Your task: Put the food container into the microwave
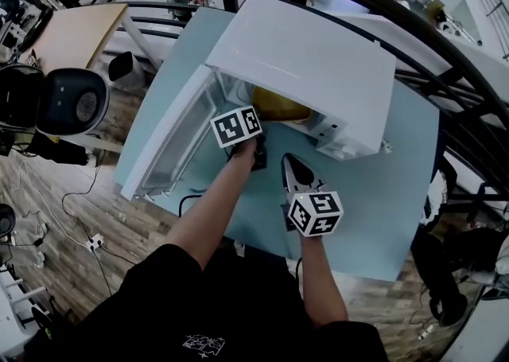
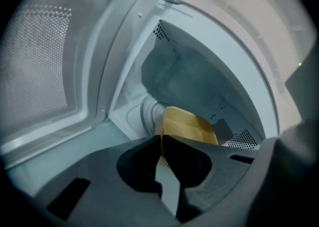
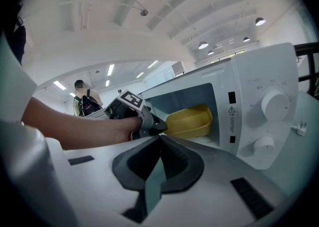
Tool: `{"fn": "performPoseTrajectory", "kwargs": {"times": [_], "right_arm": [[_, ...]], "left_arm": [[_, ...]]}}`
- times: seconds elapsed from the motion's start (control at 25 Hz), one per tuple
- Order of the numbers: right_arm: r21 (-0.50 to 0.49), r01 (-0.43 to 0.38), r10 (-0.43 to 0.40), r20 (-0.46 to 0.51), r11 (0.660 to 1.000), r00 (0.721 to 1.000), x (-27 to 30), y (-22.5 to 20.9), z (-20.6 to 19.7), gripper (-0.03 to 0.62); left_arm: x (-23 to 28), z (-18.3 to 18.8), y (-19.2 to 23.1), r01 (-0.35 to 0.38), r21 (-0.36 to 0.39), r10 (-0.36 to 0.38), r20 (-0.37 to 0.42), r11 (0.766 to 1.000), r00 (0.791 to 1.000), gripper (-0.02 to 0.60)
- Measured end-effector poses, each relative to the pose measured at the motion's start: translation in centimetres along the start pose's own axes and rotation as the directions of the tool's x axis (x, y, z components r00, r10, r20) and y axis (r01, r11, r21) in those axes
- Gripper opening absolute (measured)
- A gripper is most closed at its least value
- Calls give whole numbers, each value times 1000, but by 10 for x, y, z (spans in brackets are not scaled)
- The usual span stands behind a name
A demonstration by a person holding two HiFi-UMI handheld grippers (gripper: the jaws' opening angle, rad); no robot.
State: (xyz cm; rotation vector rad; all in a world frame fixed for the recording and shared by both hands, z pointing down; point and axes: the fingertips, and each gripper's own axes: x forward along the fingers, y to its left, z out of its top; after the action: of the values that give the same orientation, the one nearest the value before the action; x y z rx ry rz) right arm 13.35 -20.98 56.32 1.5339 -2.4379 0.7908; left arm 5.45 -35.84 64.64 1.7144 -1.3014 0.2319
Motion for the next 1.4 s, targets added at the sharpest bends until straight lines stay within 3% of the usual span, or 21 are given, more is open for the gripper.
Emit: {"fn": "performPoseTrajectory", "kwargs": {"times": [0.2, 0.6, 0.84, 1.04, 1.4], "right_arm": [[7, 9, -9, 2, 1000, 1000, 3, -2, 1, 5], [33, 38, -38, -10, 999, 999, 0, -11, -9, 5], [37, 53, -53, -13, 998, 999, -3, -14, -13, 5], [35, 63, -63, -18, 997, 998, -5, -14, -15, 5], [21, 65, -65, 1, 998, 998, -2, -7, -9, 5]], "left_arm": [[13, 14, -5, 9, -13, -9, 14, 1000, 1000, 29], [32, 32, -19, 17, 58, -18, 16, 998, 1000, 32], [38, 31, -25, 84, 55, -86, 37, 995, 996, 35], [37, 26, -23, 144, 51, -147, 53, 988, 988, 86], [27, 24, -18, 177, 61, -181, 58, 982, 982, 98]]}}
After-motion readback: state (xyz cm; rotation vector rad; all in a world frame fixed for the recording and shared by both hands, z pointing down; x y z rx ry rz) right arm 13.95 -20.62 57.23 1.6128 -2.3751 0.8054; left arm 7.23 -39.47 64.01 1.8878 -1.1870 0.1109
